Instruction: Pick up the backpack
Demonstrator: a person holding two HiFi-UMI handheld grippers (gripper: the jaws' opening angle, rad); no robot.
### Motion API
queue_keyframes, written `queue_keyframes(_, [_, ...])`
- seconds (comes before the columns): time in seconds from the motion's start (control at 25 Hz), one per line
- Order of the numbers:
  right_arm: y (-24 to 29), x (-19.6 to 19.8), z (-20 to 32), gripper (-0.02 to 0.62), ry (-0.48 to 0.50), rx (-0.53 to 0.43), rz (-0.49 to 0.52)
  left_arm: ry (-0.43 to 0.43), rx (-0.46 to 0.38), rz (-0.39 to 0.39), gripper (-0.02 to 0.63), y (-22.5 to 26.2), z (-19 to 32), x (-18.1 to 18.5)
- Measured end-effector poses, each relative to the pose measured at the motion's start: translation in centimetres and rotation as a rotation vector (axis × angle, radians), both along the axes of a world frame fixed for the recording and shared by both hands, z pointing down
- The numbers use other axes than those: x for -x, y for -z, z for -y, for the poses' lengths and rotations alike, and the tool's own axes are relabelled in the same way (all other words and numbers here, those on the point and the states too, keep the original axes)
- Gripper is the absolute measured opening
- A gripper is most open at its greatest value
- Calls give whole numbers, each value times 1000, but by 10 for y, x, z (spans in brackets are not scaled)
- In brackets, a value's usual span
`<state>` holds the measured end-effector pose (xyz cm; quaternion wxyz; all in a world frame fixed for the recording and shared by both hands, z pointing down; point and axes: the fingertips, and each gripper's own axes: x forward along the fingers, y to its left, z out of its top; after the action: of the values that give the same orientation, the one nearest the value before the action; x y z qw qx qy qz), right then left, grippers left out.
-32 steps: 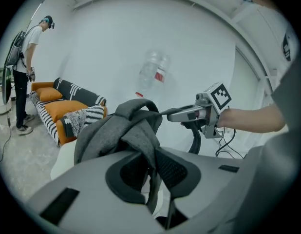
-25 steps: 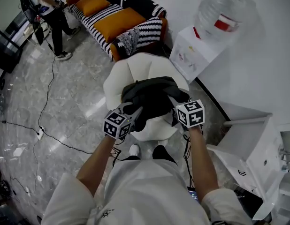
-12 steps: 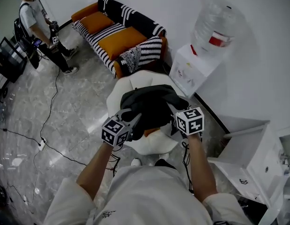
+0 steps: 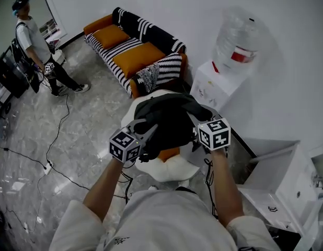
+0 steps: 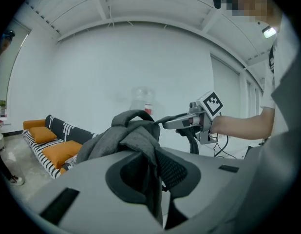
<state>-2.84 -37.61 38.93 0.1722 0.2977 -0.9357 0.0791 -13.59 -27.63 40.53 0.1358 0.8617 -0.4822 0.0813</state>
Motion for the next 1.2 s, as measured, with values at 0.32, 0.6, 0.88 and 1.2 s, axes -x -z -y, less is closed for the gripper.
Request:
queue_keyframes(0.32, [43,8,10,163,10,-62,32,-27,-85,22,43,46,9,7])
queue_keyframes(0.6, [75,13,19,163,14,-107,65,-31,-158,35,43,80,20,14])
queue_keyframes(0.88, [114,18,27,163,13,-162,100,-40,-229,45,43,119,28,16])
queue_keyframes(1.2, [153,21,34,164,18,-213,131,-55,-289,41,43,157,34,20])
